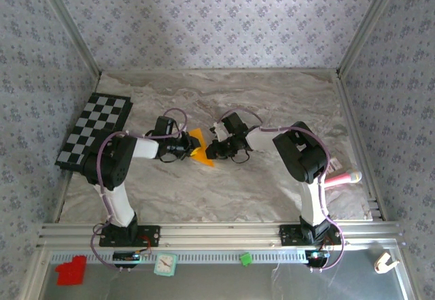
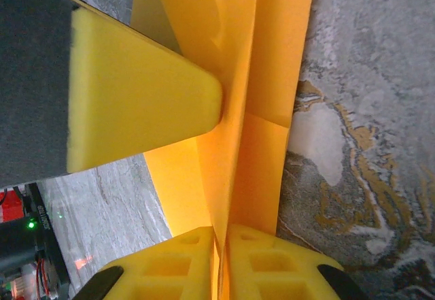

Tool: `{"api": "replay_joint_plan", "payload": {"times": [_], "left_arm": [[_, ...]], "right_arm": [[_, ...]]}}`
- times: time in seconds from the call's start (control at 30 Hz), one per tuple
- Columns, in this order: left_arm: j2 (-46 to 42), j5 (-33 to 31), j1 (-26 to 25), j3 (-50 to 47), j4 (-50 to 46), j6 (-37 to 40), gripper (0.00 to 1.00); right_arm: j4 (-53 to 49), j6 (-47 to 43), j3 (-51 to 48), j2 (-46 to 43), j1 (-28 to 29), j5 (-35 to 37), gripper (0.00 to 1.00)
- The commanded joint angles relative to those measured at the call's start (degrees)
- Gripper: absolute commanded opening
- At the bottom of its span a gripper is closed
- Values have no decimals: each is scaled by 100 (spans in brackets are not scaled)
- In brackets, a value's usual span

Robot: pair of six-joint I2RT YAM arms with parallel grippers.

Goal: Fold a paper plane with a square sheet of paper (pick it up from the middle)
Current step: Fourth fold the wing at the center of the table.

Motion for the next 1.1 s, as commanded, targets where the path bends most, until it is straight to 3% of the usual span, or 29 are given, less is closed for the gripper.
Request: {"api": "replay_joint_plan", "payload": {"times": [0.0,0.2,0.47,0.8,1.07], "left_arm": [[121,102,23,141,63,115,15],[-30,126,53,117,48,109,16],[-735,-145,181,-210,-69,166,24],[-554,-361,164,-379,-157,89,26],[-563,-756,76,-314,-854,247,30]], "right_arm": [[-478,13,-100,260,-23,203,14],[-529,7,-118,245,-21,283,13],[-402,30,-222,260,-43,361,11],[-184,135,-329,252,-47,352,8],[142,362,-490,234,-74,267,5]]}}
